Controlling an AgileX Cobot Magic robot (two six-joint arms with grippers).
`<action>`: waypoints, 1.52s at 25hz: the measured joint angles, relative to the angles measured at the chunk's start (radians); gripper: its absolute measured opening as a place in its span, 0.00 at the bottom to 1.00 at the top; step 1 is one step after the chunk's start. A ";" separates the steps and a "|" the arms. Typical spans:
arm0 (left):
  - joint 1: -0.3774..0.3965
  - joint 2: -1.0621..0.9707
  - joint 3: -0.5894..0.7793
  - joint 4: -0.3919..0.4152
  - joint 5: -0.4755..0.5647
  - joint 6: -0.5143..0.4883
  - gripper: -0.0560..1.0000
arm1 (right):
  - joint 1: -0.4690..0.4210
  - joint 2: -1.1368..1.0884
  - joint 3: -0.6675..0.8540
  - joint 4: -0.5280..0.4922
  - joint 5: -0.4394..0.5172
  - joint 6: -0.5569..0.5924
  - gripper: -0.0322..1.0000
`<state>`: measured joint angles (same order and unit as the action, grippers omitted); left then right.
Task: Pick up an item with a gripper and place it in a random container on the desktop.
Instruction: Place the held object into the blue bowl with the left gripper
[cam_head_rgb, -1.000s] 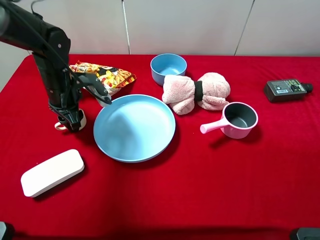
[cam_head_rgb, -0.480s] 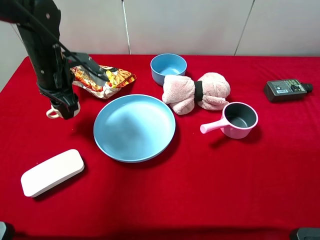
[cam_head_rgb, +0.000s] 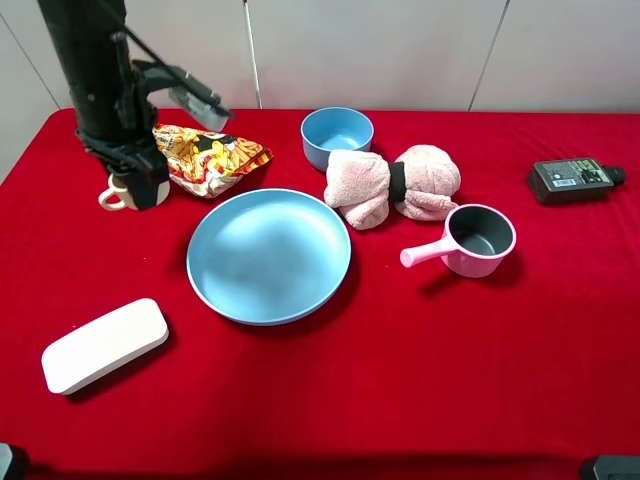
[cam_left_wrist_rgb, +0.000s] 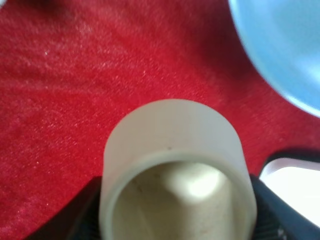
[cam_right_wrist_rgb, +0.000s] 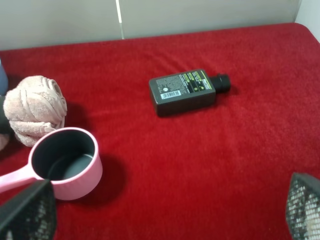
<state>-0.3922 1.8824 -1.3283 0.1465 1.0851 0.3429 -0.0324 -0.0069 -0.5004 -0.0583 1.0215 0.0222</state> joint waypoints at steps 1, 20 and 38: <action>-0.007 0.000 -0.018 0.000 0.013 -0.014 0.55 | 0.000 0.000 0.000 0.000 0.000 0.000 0.70; -0.119 0.160 -0.474 -0.002 0.081 -0.113 0.55 | 0.000 0.000 0.000 0.000 0.000 0.000 0.70; -0.187 0.448 -0.837 -0.019 0.051 -0.109 0.55 | 0.000 0.000 0.000 0.000 0.000 0.000 0.70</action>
<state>-0.5796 2.3301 -2.1650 0.1278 1.1366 0.2342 -0.0324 -0.0069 -0.5004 -0.0583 1.0215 0.0222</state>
